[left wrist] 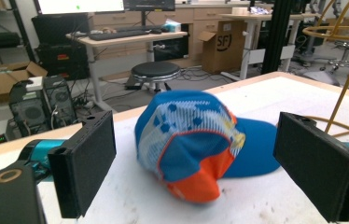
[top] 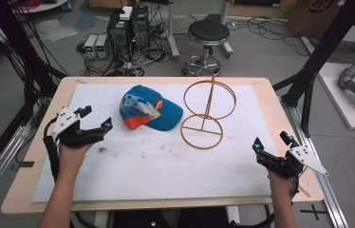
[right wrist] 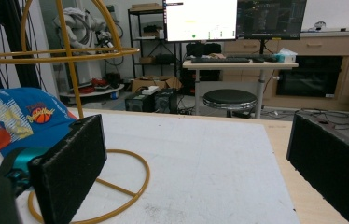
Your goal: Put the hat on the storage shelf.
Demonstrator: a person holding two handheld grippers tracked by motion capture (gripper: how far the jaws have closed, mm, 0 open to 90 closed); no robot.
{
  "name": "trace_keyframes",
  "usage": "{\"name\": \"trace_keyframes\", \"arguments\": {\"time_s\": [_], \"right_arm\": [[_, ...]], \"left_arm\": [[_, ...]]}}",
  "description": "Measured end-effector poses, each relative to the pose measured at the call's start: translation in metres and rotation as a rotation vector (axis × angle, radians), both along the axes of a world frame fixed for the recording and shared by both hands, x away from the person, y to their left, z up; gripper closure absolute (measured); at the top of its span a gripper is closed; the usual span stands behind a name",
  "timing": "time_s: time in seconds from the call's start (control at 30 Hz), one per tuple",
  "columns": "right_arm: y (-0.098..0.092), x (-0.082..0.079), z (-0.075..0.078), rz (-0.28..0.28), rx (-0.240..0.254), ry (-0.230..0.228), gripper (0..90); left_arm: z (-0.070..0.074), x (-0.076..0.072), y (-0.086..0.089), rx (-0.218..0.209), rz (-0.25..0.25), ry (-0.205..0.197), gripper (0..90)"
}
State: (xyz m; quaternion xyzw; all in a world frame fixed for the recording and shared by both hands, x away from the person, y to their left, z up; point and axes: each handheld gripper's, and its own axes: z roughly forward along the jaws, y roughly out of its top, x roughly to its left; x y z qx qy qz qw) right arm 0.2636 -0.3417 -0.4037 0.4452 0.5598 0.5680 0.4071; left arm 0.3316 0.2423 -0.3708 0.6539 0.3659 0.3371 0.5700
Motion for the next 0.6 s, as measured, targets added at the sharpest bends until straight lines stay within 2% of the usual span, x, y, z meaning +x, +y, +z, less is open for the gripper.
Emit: {"name": "trace_keyframes", "arguments": {"time_s": [0.27,0.43,0.6], "right_arm": [[0.0,0.001,-0.001,-0.001,-0.005,-0.003,4.4],[0.0,0.001,-0.001,0.001,-0.007,-0.002,4.4],[0.0,0.002,-0.001,0.0,-0.006,-0.004,4.4]], "left_arm": [[0.003,0.023,-0.014,0.0,0.003,0.015,14.7],[0.002,0.036,-0.019,-0.007,0.006,0.046,14.8],[0.003,0.049,-0.023,-0.011,0.02,0.057,16.9]]}}
